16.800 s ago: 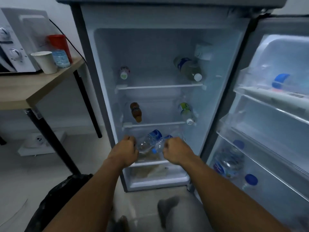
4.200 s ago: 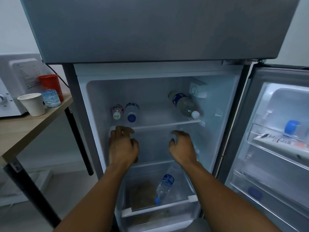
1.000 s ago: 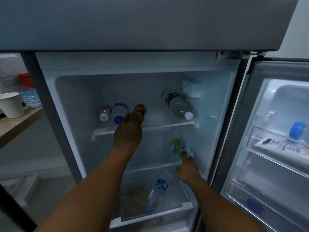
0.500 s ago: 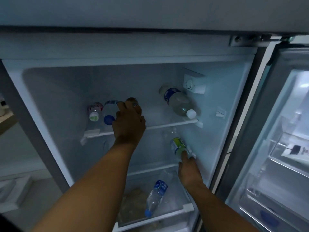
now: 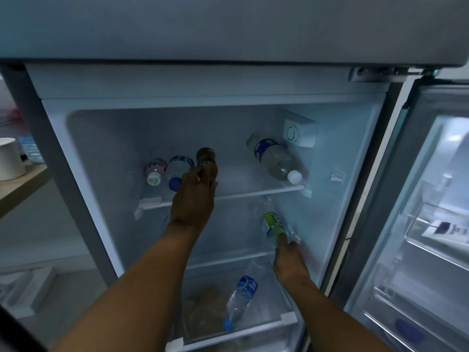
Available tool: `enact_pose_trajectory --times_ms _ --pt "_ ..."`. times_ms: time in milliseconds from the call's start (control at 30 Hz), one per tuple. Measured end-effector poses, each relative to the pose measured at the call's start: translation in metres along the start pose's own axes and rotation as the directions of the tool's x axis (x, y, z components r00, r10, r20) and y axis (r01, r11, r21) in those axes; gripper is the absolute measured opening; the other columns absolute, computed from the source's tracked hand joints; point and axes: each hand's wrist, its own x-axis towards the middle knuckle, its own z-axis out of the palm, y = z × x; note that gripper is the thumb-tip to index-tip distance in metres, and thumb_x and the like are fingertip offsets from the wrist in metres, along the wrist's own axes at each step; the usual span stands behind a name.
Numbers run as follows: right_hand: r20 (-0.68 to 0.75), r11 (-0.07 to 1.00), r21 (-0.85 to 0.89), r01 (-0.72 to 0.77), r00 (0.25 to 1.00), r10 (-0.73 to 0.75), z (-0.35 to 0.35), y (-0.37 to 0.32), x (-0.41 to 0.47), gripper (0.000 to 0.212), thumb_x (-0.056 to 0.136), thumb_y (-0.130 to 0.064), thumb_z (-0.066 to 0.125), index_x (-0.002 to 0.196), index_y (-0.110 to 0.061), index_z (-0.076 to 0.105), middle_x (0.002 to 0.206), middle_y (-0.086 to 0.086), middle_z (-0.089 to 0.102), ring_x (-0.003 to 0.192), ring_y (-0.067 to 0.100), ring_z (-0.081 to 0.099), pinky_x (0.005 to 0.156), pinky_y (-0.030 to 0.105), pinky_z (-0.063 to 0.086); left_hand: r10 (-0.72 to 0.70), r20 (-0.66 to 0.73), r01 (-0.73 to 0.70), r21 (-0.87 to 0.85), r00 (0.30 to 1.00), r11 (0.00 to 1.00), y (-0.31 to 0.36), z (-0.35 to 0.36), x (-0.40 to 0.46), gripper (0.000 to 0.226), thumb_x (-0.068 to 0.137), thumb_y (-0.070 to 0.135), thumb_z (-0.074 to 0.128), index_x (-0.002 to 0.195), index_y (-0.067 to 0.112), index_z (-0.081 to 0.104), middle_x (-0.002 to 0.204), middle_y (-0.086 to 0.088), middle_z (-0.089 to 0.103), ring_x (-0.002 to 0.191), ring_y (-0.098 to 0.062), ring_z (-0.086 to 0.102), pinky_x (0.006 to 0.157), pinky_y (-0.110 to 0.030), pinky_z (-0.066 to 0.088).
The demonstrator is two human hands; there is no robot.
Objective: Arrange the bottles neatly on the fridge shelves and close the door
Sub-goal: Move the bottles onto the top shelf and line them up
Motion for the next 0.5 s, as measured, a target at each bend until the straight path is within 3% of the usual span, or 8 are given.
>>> enact_pose_trajectory --times_ms 67,133,267,400,500 --pt "-0.002 1.0 -0.009 -0.004 1.0 0.004 -0.001 0.0 -0.002 0.061 0.098 -0.01 0.041 0.154 -0.016 0.017 0.141 0.026 0.041 0.118 0.038 0.054 0.096 0.039 0.047 -0.097 -0.012 0.096 -0.082 0.995 0.992 0.003 -0.007 0.005 0.025 0.096 0.016 0.053 0.119 0.008 0.058 0.119 -0.015 0.057 0.106 -0.034 0.054 0.075 -0.039 0.048" --pt "-0.007 1.0 -0.005 -0.005 1.0 0.005 -0.002 0.0 -0.002 0.06 0.098 -0.01 0.041 0.153 -0.016 0.018 0.138 0.025 0.045 0.116 0.036 0.055 0.094 0.038 0.048 -0.109 0.013 0.11 -0.103 0.994 0.989 0.008 -0.012 0.007 0.027 0.09 0.006 0.064 0.116 0.002 0.059 0.107 -0.022 0.062 0.096 -0.041 0.055 0.063 -0.039 0.047" --pt "-0.032 1.0 0.028 0.005 0.999 -0.004 -0.003 -0.001 0.0 0.055 0.099 -0.014 0.041 0.151 -0.016 0.021 0.127 0.022 0.052 0.108 0.035 0.058 0.088 0.037 0.05 -0.076 -0.043 0.068 -0.165 0.996 0.984 0.009 -0.009 0.003 0.037 0.094 0.016 0.059 0.128 0.003 0.051 0.12 -0.02 0.054 0.103 -0.037 0.051 0.075 -0.044 0.053" --pt "-0.06 0.993 0.111 0.031 0.998 -0.025 -0.006 0.003 -0.001 0.051 0.1 -0.017 0.043 0.148 -0.013 0.025 0.12 0.023 0.056 0.105 0.036 0.059 0.087 0.038 0.052 -0.101 -0.058 0.08 -0.282 0.993 0.956 0.007 -0.005 -0.023 0.043 0.095 0.029 0.055 0.13 0.006 0.045 0.125 -0.013 0.049 0.111 -0.029 0.05 0.09 -0.041 0.05" --pt "-0.087 0.989 0.14 0.039 0.996 -0.027 -0.011 0.002 -0.003 0.049 0.1 -0.019 0.049 0.144 -0.007 0.031 0.116 0.023 0.059 0.103 0.035 0.061 0.084 0.035 0.051 -0.06 -0.01 0.057 -0.157 0.998 0.986 -0.006 -0.005 -0.044 0.042 0.095 0.035 0.051 0.13 0.011 0.051 0.128 -0.007 0.054 0.113 -0.027 0.052 0.1 -0.041 0.042"
